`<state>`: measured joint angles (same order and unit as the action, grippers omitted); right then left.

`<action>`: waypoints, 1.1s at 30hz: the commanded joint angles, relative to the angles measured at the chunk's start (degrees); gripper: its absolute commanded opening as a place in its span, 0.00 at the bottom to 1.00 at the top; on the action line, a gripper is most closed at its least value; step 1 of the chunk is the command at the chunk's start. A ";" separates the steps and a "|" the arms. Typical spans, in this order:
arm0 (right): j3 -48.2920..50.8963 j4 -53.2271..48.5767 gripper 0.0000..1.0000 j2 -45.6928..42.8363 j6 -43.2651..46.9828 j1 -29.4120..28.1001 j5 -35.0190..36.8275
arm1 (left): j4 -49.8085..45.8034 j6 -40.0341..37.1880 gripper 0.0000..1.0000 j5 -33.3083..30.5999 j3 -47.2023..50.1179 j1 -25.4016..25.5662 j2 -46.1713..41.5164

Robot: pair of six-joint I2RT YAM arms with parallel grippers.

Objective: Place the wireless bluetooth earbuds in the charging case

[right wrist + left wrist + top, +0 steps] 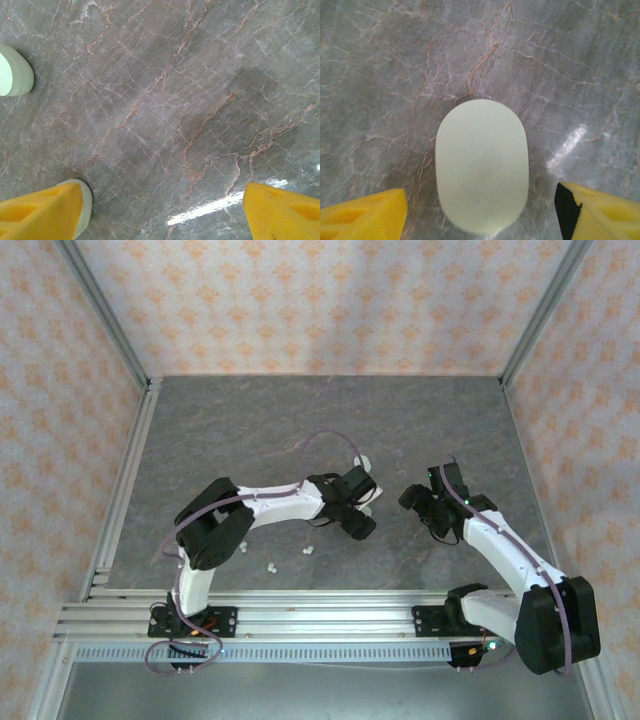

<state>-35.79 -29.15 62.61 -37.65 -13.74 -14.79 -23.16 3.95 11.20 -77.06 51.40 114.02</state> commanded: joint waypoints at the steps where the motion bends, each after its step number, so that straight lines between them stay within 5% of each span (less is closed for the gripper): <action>1: -1.13 -0.67 0.84 0.14 0.40 -0.17 -0.79 | -2.63 -1.67 0.78 -0.26 -3.01 0.63 1.95; 18: 1.07 2.87 0.84 -4.24 -5.85 -0.24 -9.99 | 0.23 -6.68 0.24 2.86 1.43 0.81 -1.76; 33: -6.88 -8.63 0.76 -17.44 -8.03 -5.58 -22.16 | 0.25 -8.44 0.22 8.29 15.01 -1.79 -28.36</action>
<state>-40.21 -36.18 45.91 -44.62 -17.34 -33.12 -22.24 -4.21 17.69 -63.75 50.39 89.23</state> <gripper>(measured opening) 0.759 0.332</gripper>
